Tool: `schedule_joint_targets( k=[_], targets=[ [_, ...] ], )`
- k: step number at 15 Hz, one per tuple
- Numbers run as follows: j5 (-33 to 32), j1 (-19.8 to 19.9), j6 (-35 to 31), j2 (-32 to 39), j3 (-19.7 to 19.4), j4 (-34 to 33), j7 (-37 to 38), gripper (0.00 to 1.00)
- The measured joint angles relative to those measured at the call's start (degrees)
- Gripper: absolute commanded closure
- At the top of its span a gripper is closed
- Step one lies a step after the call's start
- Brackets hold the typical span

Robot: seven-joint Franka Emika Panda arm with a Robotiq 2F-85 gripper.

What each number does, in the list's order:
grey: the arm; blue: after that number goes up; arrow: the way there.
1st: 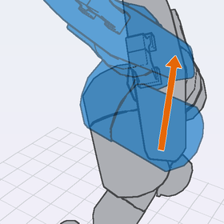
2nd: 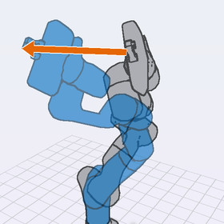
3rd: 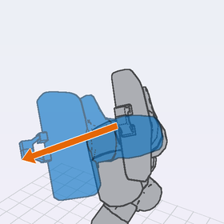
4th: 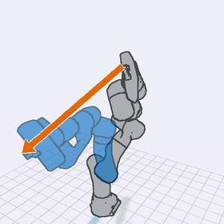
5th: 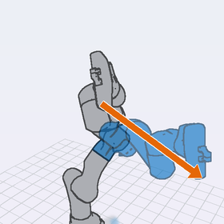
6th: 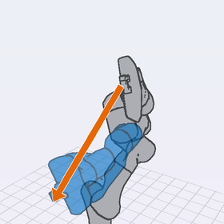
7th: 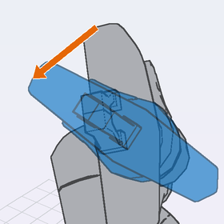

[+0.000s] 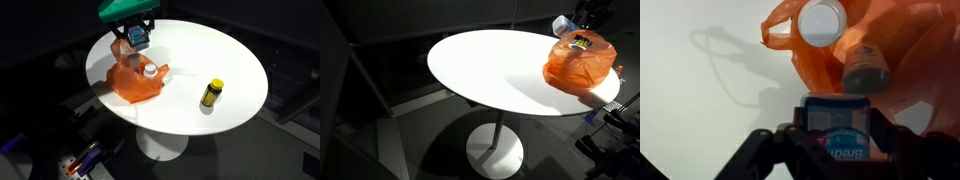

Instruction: Pick up the blue box from the table and put it in the plastic bag

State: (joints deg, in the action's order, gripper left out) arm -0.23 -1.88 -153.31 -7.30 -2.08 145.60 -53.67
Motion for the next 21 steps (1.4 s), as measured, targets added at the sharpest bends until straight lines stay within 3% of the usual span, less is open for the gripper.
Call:
schedule_joint_targets(
  k=[6, 21],
  targets=[
    [6.8, -1.9, -2.0, -3.4, -0.7, 5.7, -3.6, 0.6],
    [8.1, -7.2, -2.0, -10.2, -5.0, 13.5, -3.8, 0.6]
  ],
)
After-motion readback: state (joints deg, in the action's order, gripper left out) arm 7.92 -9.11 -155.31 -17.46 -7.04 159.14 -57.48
